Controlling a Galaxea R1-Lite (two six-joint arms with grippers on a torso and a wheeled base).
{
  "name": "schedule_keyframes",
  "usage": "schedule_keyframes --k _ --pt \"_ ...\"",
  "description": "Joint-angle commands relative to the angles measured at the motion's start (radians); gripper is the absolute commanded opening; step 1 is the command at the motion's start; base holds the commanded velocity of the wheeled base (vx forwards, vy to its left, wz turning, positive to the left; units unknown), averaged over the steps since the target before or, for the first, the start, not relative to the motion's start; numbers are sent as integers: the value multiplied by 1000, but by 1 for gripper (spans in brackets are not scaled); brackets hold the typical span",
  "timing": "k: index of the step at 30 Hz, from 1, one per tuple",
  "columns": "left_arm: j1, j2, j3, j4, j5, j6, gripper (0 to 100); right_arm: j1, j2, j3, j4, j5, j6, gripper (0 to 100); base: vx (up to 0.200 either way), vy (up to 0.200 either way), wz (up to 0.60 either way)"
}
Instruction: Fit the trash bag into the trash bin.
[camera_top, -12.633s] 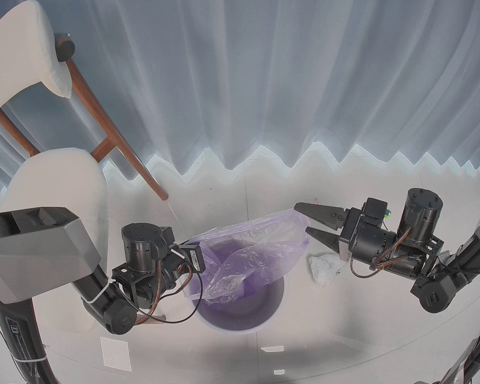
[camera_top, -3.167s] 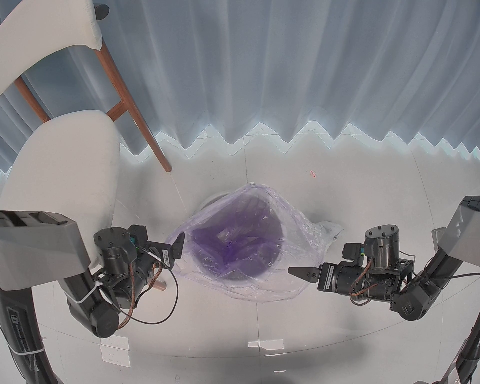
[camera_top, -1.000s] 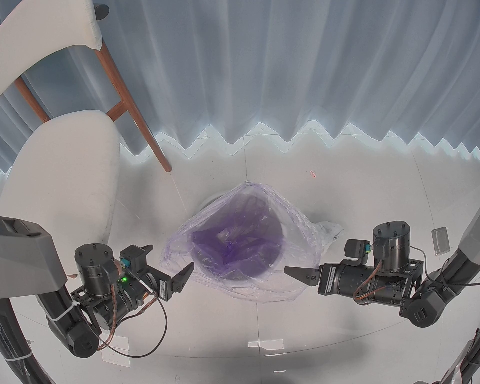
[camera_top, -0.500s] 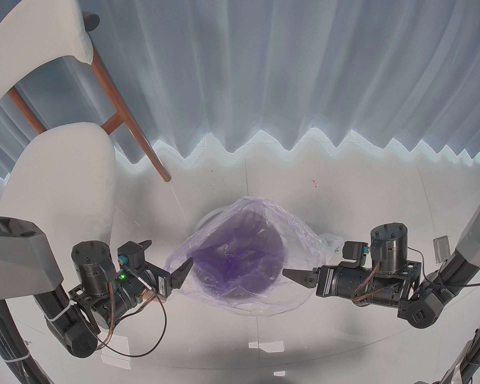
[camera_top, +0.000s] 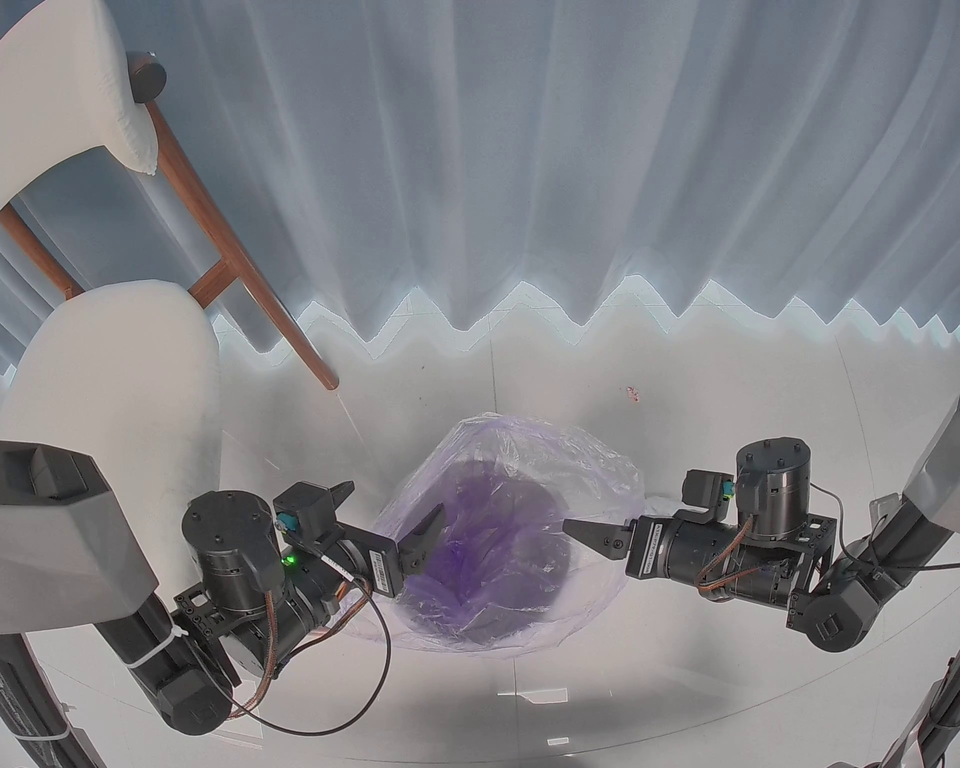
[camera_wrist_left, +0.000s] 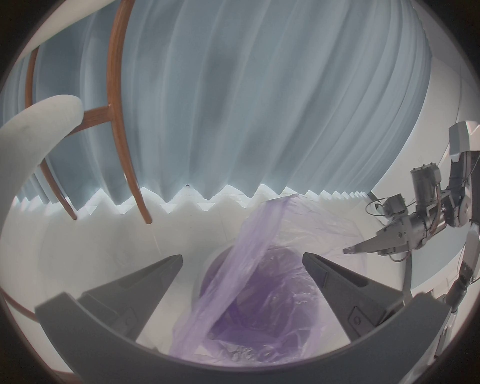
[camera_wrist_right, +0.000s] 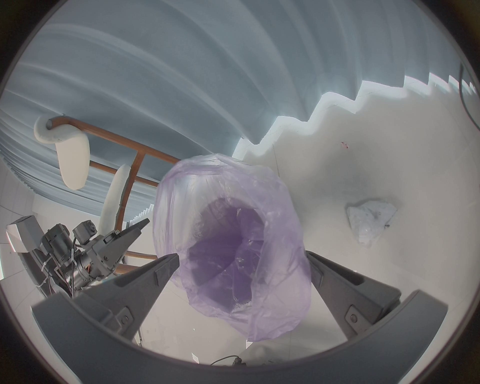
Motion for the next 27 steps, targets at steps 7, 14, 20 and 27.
schedule_keyframes --k 7,14,20,27 --pt "-24 -213 -13 1 -100 -70 100 3 4 9 -56 -1 2 100 0 0 0" --pt "-111 -324 -188 44 -185 -244 100 3 8 13 -56 -1 2 100 0 0 0" --pt "-177 -322 -220 113 -223 -581 100 2 0 13 -56 -1 2 100 0 0 0" --pt "-212 -313 -62 9 -525 -661 100 3 -7 16 -58 -1 2 100 0 0 0"
